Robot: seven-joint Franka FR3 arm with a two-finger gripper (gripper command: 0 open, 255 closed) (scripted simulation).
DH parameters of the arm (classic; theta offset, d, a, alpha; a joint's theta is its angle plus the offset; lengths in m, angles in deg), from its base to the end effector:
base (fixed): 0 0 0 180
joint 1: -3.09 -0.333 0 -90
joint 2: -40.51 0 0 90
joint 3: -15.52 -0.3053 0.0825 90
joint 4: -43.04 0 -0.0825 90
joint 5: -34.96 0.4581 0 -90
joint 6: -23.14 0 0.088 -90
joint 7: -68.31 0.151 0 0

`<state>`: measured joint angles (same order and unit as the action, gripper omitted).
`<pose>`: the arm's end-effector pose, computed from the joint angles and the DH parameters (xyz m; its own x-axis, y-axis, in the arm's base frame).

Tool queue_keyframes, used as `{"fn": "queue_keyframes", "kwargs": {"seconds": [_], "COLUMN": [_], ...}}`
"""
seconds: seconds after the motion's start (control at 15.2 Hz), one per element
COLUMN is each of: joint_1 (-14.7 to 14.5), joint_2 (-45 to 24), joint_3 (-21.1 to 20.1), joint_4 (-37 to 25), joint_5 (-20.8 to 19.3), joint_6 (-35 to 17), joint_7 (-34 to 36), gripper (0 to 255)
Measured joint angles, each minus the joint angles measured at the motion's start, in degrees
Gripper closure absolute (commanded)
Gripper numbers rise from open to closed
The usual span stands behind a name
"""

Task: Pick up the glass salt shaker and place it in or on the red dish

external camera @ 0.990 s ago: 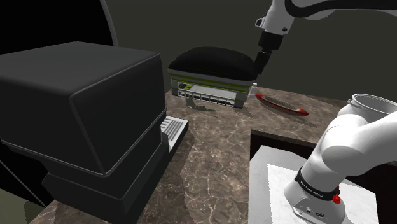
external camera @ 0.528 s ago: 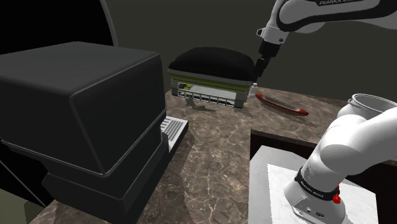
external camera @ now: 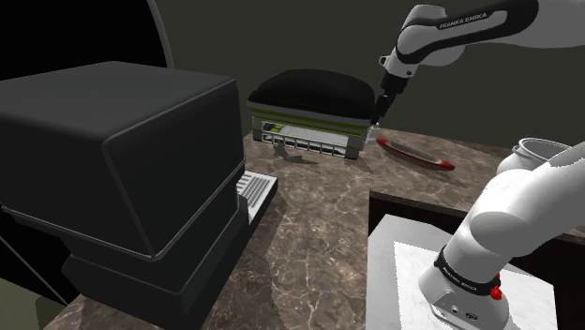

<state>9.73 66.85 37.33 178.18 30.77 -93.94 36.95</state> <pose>0.4477 -0.2460 0.4201 0.9830 0.1039 0.1513 0.1084 -0.9939 -0.0212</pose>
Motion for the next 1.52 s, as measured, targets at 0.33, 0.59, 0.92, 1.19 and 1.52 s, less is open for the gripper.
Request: {"fn": "queue_keyframes", "kwargs": {"seconds": [0.33,0.59,0.92,1.19,1.52], "joint_1": [0.0,-0.2,1.1,3.4,8.5], "joint_2": [-8.2,-15.6,-26.0,-34.3,-45.7], "joint_3": [5.3,9.6,13.8,14.8,13.7], "joint_4": [-3.5,-6.9,-12.5,-18.7,-27.6], "joint_5": [2.1,6.3,13.9,21.0,29.8], "joint_6": [-5.5,-7.3,-8.8,-6.4,-12.4], "joint_7": [-5.8,-11.8,-20.8,-26.9,-33.8], "gripper": [0,0,0,0,0]}}
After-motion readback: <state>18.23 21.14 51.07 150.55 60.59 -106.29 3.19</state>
